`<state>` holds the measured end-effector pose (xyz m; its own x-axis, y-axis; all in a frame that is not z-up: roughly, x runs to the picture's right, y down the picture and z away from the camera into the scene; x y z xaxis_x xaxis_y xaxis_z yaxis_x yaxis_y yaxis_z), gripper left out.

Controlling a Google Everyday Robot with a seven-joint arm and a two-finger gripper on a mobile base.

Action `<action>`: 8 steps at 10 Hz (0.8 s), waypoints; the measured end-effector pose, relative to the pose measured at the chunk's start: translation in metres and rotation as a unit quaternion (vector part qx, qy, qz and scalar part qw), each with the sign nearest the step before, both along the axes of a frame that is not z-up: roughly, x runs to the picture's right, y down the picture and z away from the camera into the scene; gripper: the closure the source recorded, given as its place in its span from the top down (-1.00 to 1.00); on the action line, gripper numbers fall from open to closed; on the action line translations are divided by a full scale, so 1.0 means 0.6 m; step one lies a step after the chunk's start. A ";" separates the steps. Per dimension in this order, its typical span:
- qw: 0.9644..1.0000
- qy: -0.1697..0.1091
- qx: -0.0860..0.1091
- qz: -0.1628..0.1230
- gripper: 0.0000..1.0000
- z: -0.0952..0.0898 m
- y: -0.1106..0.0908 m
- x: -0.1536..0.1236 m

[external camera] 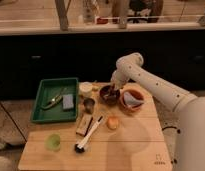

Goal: Place grapes in purple bowl

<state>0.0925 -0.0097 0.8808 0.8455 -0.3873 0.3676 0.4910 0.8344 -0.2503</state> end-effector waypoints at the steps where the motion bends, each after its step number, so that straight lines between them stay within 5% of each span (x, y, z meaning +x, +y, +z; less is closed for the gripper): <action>1: 1.000 -0.002 -0.001 -0.003 -0.59 0.000 0.000 -0.004; 7: 1.000 -0.003 -0.008 -0.014 0.56 0.004 0.004 -0.012; 8: 1.000 -0.003 -0.008 -0.015 0.60 0.004 0.005 -0.012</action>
